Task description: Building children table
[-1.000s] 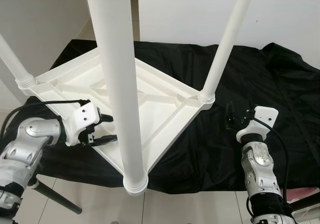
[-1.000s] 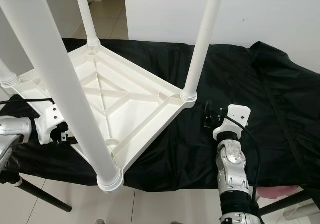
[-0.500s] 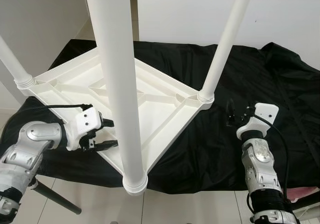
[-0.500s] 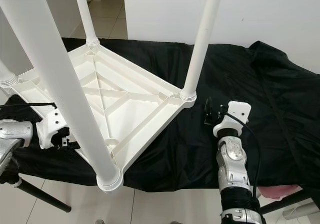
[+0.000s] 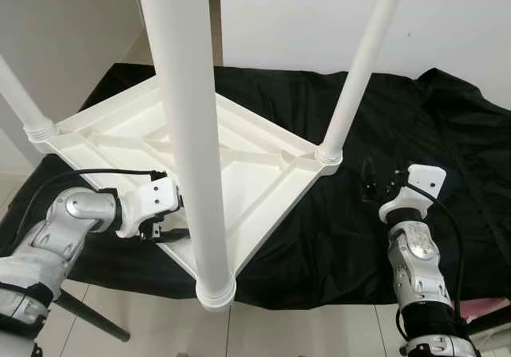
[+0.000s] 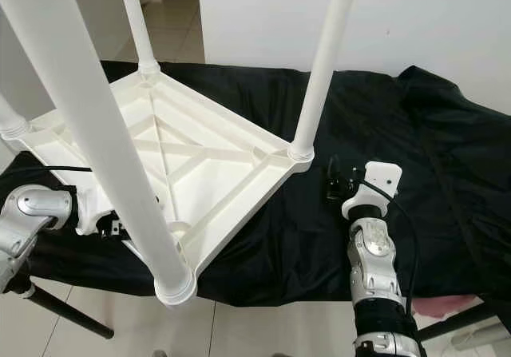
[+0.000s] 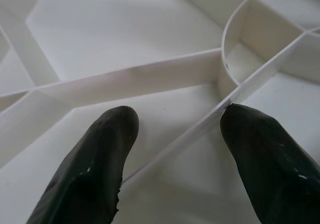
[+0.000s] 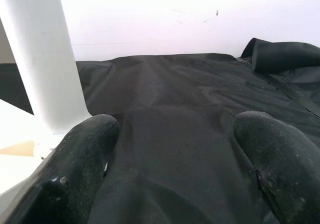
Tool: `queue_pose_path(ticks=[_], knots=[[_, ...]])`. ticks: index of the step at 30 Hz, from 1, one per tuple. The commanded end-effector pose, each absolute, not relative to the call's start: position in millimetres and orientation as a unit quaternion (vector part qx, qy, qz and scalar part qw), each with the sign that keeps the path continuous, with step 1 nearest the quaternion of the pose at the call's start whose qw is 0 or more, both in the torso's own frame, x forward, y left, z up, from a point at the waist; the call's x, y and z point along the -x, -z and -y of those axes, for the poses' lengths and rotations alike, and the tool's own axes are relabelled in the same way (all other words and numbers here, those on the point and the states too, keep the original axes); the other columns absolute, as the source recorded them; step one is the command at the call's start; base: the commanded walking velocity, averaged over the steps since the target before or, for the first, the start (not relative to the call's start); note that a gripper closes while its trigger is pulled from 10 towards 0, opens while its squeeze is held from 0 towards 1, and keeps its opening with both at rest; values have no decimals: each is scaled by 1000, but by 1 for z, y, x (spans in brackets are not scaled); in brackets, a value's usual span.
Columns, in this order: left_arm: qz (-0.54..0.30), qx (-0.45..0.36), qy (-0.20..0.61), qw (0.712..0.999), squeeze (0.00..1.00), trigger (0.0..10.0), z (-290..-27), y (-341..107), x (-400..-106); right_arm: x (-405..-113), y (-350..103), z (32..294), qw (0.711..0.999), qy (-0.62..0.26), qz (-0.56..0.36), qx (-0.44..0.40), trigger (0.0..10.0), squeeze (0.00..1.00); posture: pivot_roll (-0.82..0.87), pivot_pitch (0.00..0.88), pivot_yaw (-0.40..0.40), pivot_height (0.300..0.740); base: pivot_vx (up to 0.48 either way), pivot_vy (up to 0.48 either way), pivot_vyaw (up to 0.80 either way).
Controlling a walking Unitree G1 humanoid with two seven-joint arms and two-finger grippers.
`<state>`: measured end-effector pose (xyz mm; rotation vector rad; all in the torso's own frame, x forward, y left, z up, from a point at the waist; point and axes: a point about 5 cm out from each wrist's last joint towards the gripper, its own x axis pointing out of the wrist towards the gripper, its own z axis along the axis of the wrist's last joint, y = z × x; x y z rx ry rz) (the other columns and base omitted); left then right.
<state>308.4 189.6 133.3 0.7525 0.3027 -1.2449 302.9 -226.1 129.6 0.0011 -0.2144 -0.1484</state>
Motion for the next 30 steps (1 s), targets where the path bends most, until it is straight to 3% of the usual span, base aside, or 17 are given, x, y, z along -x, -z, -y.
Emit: queue_pose_path(ticks=[1, 9, 20, 21, 22, 23, 24, 25, 30], knots=[[-165, -354, 576, 718, 0, 10000, -191, -128, -308, -301, -127, 226, 992, 77, 100, 0, 10000, 0, -37, 5, 11, 740, 0, 0, 0], [-203, -365, 573, 705, 0, 10000, -194, -124, -316, -298, -124, 224, 993, 74, 96, 1, 10000, 0, -41, 14, 21, 740, 0, 0, 0], [-213, -347, 577, 708, 0, 9725, -187, -123, -325, -297, -122, 222, 993, 71, 92, 2, 10000, 0, -40, 30, 17, 740, 0, 0, 0], [-215, -348, 573, 710, 0, 4510, -187, -123, -327, -298, -123, 222, 993, 69, 92, 3, 10000, 0, -41, 35, 12, 740, 0, 0, 0], [-215, -348, 573, 710, 0, 4510, -187, -123, -327, -298, -123, 222, 993, 69, 92, 3, 10000, 0, -41, 35, 12, 740, 0, 0, 0], [-215, -348, 568, 715, 0, 1569, -188, -124, -329, -299, -125, 222, 993, 67, 93, 5, 10000, 0, -47, 36, 12, 740, 0, 0, 0], [-215, -348, 568, 715, 0, 1569, -188, -124, -329, -299, -125, 222, 993, 67, 93, 5, 10000, 0, -47, 36, 12, 740, 0, 0, 0], [-213, -347, 567, 716, 0, 0, -188, -124, -330, -299, -126, 222, 993, 66, 95, 6, 10000, 0, -48, 34, 12, 740, 0, 0, 0], [-203, -336, 565, 725, 0, 0, -184, -123, -332, -301, -129, 224, 993, 71, 99, 6, 10000, 0, -56, 29, 15, 740, 0, 0, 0]])
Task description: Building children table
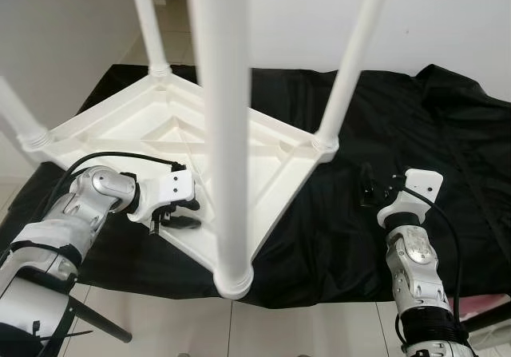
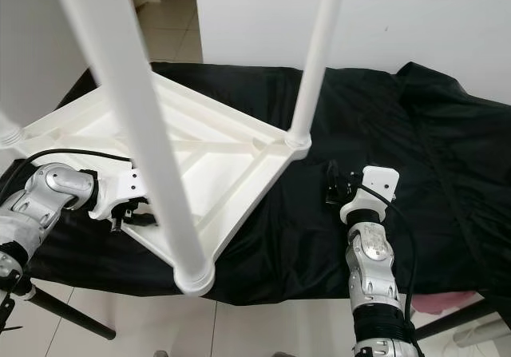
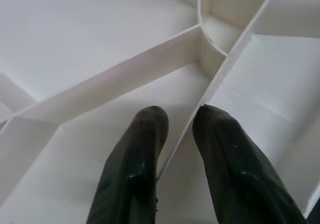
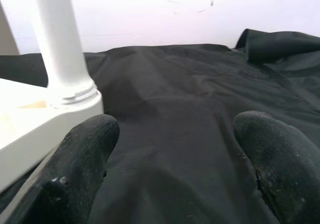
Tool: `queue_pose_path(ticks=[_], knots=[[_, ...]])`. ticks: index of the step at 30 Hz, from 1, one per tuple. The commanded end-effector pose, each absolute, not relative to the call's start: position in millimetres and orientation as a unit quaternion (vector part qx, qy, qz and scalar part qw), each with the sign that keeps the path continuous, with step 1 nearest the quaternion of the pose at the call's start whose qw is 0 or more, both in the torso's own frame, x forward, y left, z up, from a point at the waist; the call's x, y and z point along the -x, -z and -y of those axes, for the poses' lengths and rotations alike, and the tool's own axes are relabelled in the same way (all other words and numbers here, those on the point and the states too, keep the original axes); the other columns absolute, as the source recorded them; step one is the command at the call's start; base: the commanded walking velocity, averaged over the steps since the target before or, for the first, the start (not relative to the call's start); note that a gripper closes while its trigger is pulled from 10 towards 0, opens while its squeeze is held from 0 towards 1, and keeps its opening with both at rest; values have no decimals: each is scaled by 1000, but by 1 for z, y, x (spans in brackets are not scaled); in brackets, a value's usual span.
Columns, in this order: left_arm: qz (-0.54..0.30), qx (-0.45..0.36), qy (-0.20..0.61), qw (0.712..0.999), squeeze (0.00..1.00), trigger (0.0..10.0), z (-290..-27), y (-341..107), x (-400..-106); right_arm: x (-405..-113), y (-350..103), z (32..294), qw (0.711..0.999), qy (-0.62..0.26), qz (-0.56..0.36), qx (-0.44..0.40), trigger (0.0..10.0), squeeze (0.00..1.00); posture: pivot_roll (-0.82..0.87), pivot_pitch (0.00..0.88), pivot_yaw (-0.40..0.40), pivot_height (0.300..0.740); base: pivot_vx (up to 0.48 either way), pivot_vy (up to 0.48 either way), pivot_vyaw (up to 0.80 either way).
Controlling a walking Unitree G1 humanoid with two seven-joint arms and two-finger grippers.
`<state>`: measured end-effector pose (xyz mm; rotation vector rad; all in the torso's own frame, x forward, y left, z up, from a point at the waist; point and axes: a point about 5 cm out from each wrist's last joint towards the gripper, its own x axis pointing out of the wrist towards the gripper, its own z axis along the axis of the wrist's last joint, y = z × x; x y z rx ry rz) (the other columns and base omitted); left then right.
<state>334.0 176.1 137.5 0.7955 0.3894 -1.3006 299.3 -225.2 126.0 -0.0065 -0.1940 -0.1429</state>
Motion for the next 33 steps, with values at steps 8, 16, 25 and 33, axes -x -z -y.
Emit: queue_pose_path(ticks=[8, 16, 25, 33], knots=[[-172, -331, 552, 746, 0, 0, -173, -129, -340, -301, -132, 225, 991, 78, 106, 4, 10000, 0, -68, 15, 31, 740, 0, 0, 0], [-139, -326, 536, 767, 0, 0, -158, -133, -348, -301, -132, 228, 990, 89, 109, 3, 10000, 0, -69, 4, 40, 740, 0, 0, 0], [-90, -313, 517, 791, 0, 10000, -138, -142, -355, -303, -130, 224, 990, 90, 108, -2, 10000, 0, -49, 0, 43, 740, 0, 0, 0], [7, -209, 499, 841, 1000, 10000, -117, -166, -355, -304, -125, 221, 990, 93, 102, -6, 10000, 0, -29, 0, 38, 740, 0, 0, 0]])
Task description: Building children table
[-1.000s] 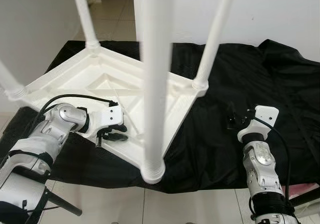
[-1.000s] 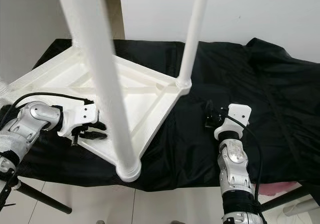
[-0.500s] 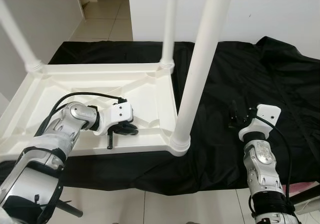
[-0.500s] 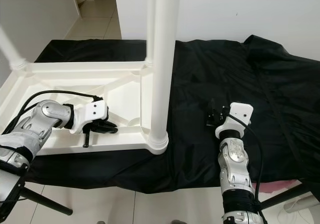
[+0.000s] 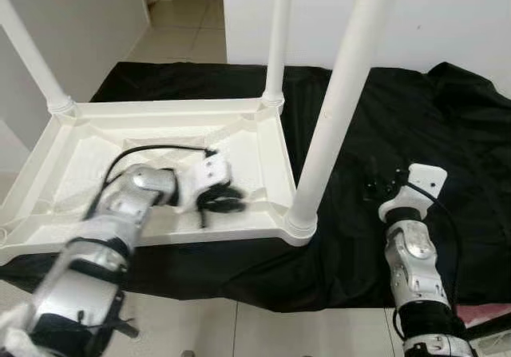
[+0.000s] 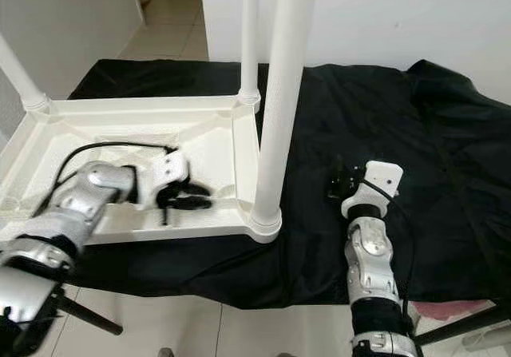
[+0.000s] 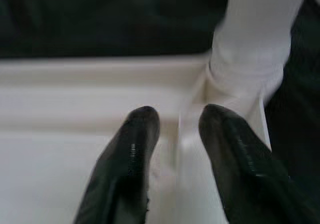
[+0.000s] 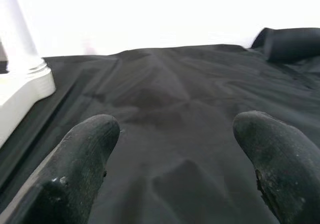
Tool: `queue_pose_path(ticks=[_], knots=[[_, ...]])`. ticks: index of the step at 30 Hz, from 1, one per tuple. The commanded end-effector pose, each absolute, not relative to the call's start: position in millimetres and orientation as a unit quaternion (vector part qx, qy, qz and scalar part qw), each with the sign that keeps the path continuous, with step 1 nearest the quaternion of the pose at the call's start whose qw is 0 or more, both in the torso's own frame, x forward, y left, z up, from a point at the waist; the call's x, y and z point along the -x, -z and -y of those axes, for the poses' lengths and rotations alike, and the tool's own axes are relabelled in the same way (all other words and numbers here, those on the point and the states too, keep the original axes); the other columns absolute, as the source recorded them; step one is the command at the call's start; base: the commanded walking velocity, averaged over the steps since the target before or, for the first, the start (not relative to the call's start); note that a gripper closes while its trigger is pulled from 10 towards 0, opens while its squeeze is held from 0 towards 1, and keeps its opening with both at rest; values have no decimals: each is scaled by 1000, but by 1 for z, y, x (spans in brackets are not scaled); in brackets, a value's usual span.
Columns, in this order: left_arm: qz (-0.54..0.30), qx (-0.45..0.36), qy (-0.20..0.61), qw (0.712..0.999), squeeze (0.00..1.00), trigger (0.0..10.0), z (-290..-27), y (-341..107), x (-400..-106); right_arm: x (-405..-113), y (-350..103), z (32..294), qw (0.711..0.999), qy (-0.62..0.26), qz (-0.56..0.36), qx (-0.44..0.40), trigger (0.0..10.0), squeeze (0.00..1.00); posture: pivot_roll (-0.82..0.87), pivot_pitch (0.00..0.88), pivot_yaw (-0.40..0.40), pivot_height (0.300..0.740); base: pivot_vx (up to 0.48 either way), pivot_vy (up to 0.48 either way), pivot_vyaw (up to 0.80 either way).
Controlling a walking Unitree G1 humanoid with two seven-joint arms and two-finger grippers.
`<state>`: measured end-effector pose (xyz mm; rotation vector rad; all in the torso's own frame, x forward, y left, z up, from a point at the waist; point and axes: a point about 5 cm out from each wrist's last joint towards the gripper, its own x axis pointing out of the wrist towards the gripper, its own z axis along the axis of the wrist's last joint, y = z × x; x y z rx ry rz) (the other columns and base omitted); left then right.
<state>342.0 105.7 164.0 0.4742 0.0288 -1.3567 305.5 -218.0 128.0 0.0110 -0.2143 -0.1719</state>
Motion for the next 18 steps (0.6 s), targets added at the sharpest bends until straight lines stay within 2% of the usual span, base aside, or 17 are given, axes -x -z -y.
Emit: queue_pose_path(ticks=[1, 2, 3, 6, 7, 9, 13, 18], knots=[[24, -205, 494, 845, 1000, 10000, -117, -170, -355, -304, -125, 220, 990, 93, 103, -6, 10000, 0, -29, 0, 38, 740, 0, 0, 0], [36, -201, 486, 850, 1000, 10000, -116, -174, -355, -304, -124, 221, 990, 93, 102, -6, 10000, 0, -20, 0, 36, 740, 0, 0, 0], [42, -187, 483, 855, 392, 10000, -117, -176, -355, -304, -124, 220, 991, 92, 102, -6, 10000, 0, -20, 0, 36, 740, 0, 0, 0], [46, -176, 481, 858, 392, 10000, -117, -178, -354, -304, -123, 219, 991, 92, 101, -5, 10000, 0, -20, 0, 36, 740, 0, 0, 0], [68, -164, 475, 862, 0, 10000, -119, -182, -350, -303, -124, 218, 991, 91, 102, -5, 10000, 0, -22, 3, 29, 740, 0, 0, 0], [85, -151, 465, 868, 0, 10000, -121, -185, -347, -302, -124, 217, 991, 89, 103, -5, 10000, 0, -32, 8, 26, 740, 0, 0, 0], [106, -89, 412, 901, 0, 10000, -131, -188, -341, -293, -121, 214, 991, 83, 103, -5, 10000, 0, -32, 9, 28, 740, 0, 0, 0], [110, -52, 375, 919, 0, 10000, -136, -188, -337, -287, -117, 213, 992, 81, 101, -8, 10000, 0, -30, 6, 22, 740, 0, 0, 0]])
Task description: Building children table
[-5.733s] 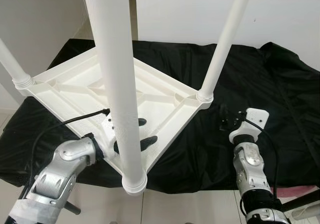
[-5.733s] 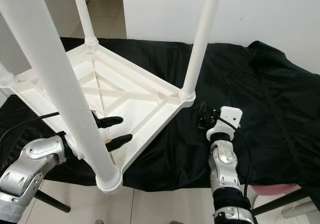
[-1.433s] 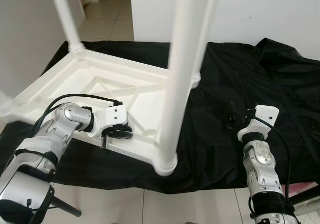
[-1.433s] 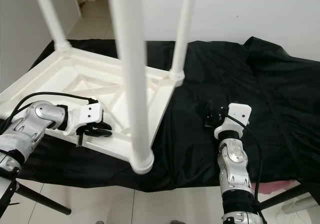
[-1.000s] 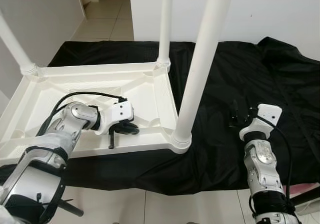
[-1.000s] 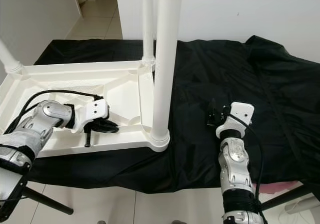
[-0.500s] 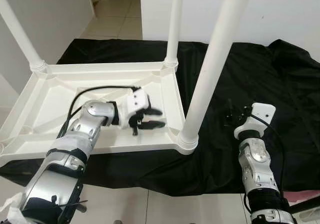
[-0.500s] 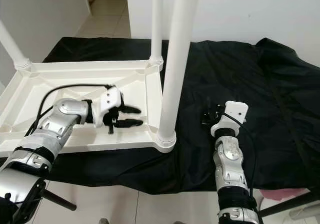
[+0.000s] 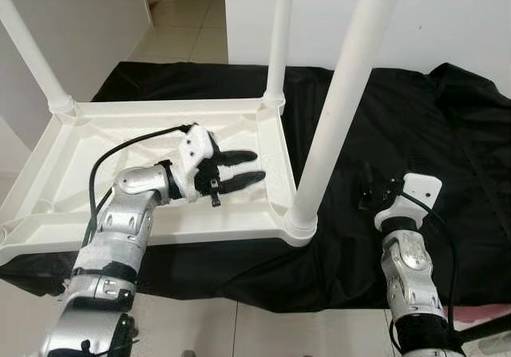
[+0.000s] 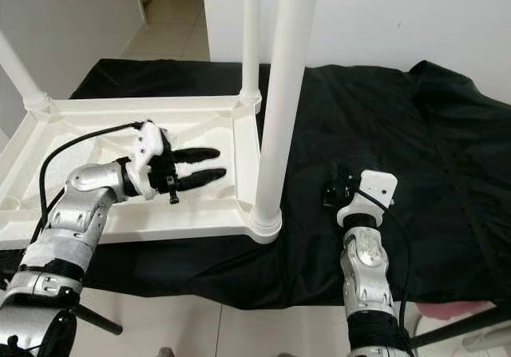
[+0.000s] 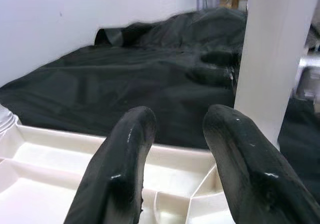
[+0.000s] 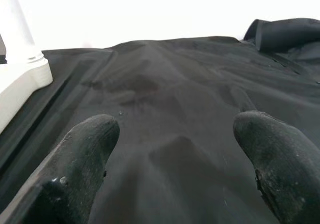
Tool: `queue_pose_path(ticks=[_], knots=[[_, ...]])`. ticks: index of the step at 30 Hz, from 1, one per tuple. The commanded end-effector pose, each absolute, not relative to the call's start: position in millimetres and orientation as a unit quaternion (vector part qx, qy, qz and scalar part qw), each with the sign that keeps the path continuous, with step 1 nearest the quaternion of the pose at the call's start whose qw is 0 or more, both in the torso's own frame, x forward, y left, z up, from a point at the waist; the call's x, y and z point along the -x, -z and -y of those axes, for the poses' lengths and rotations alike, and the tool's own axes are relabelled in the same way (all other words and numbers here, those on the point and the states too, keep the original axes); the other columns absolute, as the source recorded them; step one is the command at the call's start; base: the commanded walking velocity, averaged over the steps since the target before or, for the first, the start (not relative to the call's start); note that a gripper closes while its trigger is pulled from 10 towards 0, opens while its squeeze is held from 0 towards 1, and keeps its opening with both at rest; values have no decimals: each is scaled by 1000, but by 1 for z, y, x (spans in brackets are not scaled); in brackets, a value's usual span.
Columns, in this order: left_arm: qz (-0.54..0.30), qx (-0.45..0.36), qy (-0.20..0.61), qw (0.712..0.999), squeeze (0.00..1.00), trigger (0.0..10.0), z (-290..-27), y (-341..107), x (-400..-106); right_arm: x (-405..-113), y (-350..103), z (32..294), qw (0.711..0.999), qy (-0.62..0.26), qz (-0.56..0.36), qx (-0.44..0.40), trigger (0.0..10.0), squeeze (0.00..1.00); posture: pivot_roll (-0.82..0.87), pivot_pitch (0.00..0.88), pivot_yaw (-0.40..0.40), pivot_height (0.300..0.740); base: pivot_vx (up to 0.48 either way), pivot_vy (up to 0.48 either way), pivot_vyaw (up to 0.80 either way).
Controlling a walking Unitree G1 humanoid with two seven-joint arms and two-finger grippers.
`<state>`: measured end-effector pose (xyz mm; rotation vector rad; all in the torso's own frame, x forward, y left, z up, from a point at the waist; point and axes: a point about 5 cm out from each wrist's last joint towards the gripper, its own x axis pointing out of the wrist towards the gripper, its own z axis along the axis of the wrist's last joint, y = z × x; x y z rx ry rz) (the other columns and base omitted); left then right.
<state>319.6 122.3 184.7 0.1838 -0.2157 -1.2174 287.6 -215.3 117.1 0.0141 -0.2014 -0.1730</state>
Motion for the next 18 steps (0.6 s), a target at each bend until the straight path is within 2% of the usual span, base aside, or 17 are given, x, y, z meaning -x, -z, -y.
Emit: queue_pose_path(ticks=[1, 2, 3, 4, 7, 13, 14, 18], knots=[[110, -18, 351, 930, 0, 10000, -139, -183, -332, -284, -115, 212, 991, 82, 101, -13, 10000, 0, -35, 0, 31, 740, 0, 0, 0], [111, -8, 347, 931, 0, 10000, -139, -182, -330, -284, -115, 212, 991, 82, 101, -14, 10000, 490, -35, 0, 31, 740, 0, 0, 0], [111, -8, 347, 931, 0, 10000, -139, -182, -330, -284, -115, 212, 991, 82, 101, -14, 10000, 490, -35, 0, 31, 740, 0, 0, 0], [112, 9, 333, 936, 0, 10000, -139, -180, -327, -283, -117, 210, 991, 75, 106, -22, 10000, 1000, -30, 0, 27, 740, 0, 0, 0], [100, 48, 307, 945, 0, 10000, -138, -171, -317, -274, -119, 206, 991, 44, 120, -36, 10000, 1000, -35, 0, 24, 740, 0, 0, 0], [94, 53, 324, 940, 0, 10000, -137, -165, -309, -264, -120, 210, 992, 24, 124, -24, 10000, 984, -41, 0, 26, 740, 0, 0, 0], [93, 50, 337, 936, 0, 10000, -137, -163, -303, -258, -120, 213, 992, 11, 121, -22, 10000, 0, -42, 0, 17, 740, 0, 0, 0], [84, 51, 362, 927, 0, 10000, -141, -159, -291, -248, -124, 213, 992, -43, 120, -23, 10000, 0, -52, 0, 15, 740, 0, 0, 0]])
